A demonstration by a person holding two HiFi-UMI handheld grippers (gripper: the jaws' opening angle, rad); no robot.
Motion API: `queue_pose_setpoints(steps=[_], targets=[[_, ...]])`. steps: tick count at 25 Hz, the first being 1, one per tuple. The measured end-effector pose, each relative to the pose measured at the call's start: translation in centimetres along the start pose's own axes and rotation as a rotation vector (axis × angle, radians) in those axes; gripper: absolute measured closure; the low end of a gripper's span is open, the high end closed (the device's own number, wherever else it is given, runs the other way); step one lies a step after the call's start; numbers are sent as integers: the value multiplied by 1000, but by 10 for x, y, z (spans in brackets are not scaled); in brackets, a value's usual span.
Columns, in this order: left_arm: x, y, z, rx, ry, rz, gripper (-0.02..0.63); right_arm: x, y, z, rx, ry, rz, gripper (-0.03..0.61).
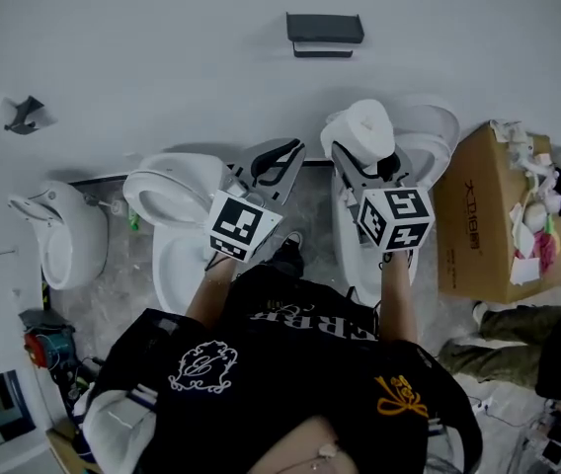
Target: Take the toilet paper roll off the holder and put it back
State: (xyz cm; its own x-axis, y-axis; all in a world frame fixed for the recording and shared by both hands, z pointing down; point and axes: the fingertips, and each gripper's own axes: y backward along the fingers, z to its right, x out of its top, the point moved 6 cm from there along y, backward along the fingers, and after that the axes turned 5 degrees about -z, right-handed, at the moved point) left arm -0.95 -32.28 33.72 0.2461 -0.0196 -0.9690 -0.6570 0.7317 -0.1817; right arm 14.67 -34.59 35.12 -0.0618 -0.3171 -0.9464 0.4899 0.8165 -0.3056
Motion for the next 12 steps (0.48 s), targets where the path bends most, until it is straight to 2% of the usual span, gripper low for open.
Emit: queue_pose_setpoints(steps=[12], targets=[[-1,-51,-72,-33,23,42,575,87,-94,35,-49,121,46,262]])
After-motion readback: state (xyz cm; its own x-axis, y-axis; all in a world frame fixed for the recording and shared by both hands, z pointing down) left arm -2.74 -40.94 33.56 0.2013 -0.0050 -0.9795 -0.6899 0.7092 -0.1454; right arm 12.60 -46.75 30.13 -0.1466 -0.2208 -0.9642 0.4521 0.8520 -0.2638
